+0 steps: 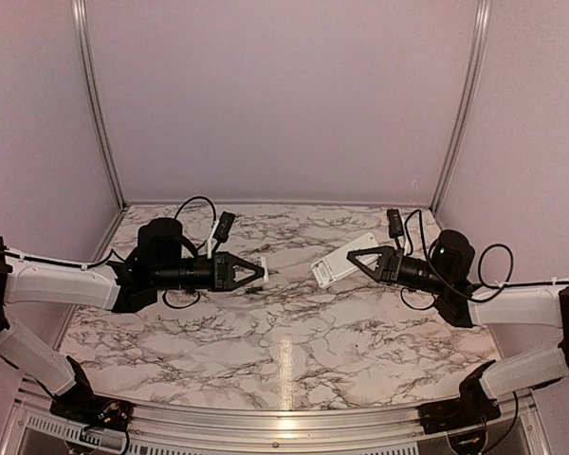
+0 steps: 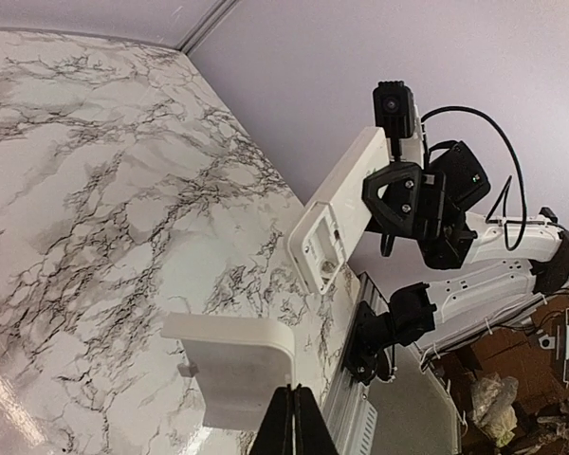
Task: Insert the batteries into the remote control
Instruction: Place the battery cover at the center of the board.
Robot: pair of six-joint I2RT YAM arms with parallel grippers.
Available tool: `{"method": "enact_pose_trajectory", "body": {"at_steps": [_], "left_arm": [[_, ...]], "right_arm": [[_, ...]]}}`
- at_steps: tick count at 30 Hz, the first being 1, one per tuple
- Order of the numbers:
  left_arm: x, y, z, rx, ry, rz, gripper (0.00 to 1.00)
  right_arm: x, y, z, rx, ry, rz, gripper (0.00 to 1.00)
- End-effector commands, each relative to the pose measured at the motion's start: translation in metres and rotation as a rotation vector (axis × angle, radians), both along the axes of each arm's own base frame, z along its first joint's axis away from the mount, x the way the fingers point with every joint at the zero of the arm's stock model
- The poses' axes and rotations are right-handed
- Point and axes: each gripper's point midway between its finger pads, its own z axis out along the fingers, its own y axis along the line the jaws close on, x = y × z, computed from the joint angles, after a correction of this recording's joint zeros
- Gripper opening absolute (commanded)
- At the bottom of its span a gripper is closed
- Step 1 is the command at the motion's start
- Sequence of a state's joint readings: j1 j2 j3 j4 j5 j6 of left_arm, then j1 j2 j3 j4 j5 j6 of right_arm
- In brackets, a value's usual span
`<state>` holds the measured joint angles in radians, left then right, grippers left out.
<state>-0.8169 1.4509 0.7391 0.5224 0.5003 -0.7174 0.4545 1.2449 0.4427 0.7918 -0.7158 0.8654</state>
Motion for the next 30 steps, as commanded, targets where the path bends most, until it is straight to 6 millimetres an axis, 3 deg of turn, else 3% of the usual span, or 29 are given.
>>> {"method": "enact_pose_trajectory", "body": {"at_steps": [1,5,10,15,20,30], "left_arm": [[0.008,0.028,-0.036,0.099,0.097,0.086,0.0],[0.022,0.05,-0.063,0.203,0.16,0.195,0.0],[0.041,0.1,-0.114,0.472,0.279,0.401,0.0],[0.043,0.132,-0.144,0.69,0.345,0.486,0.0],[0.04,0.146,-0.168,0.84,0.373,0.492,0.0],[0.04,0.147,-0.197,0.937,0.395,0.445,0.0]], "right_arm": [[0.002,-0.004,0.005,-0.003,-0.034,-0.012,0.0],[0.001,-0.004,0.004,-0.003,-0.032,-0.011,0.0],[0.002,-0.004,0.002,-0.007,-0.026,-0.009,0.0],[0.002,-0.003,-0.001,-0.01,-0.016,-0.006,0.0],[0.004,-0.001,-0.002,-0.011,-0.014,-0.001,0.0],[0.004,0.001,-0.008,-0.016,-0.002,0.017,0.0]]}}
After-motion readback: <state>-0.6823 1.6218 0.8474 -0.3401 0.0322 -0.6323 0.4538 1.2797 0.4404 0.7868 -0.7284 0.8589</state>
